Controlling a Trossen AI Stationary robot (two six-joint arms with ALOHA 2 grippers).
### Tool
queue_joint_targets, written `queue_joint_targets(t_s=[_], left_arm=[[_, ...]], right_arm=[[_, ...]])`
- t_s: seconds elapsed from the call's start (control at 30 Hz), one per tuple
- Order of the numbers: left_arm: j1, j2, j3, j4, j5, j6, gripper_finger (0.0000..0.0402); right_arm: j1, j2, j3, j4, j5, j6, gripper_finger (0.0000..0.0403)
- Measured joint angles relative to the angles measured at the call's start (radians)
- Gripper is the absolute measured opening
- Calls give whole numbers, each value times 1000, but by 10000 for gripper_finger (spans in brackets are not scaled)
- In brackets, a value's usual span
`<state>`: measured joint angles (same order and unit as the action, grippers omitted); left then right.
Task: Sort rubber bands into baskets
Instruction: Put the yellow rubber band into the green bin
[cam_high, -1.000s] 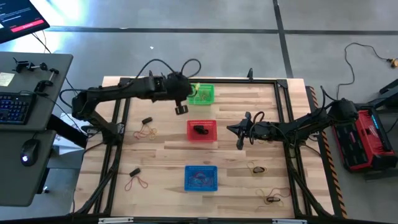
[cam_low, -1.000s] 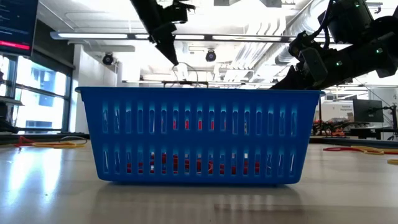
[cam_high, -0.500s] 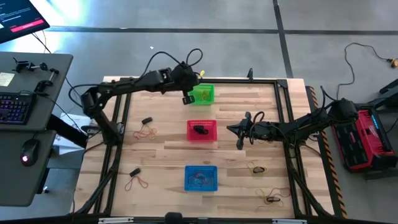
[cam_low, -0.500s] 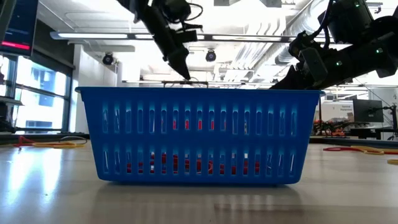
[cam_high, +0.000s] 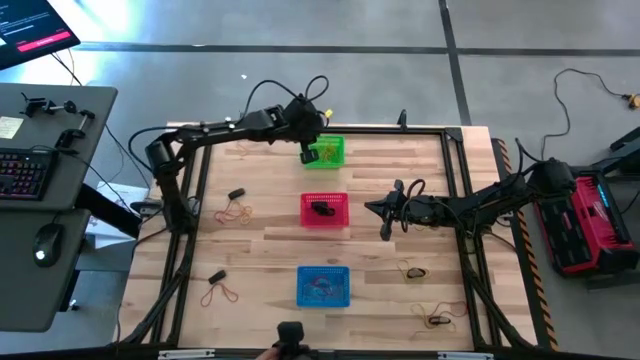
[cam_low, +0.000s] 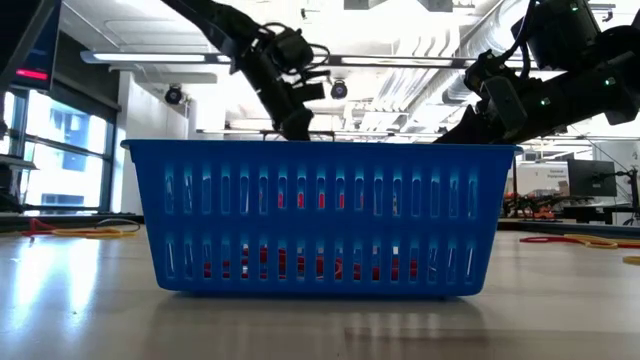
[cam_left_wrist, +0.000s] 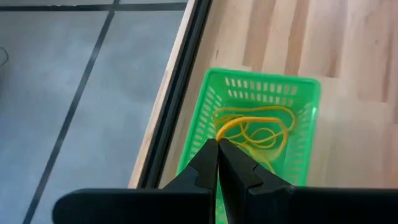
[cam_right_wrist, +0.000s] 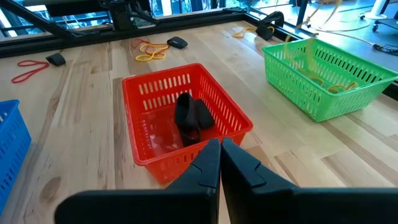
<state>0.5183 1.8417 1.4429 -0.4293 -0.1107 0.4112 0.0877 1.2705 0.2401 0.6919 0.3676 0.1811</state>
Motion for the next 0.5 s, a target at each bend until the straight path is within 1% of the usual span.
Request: queue_joint_targets(t_s=[0.07, 0.17, 0.5], left_arm=[[10, 18, 0, 27, 5, 10, 0], [29, 43, 0, 40, 45, 12, 0], [74, 114, 0, 37, 160, 21, 0]], right_arm=[[0, 0, 0, 0, 0, 1, 0], [0, 0, 0, 0, 0, 1, 0], [0, 0, 0, 0, 0, 1, 0]])
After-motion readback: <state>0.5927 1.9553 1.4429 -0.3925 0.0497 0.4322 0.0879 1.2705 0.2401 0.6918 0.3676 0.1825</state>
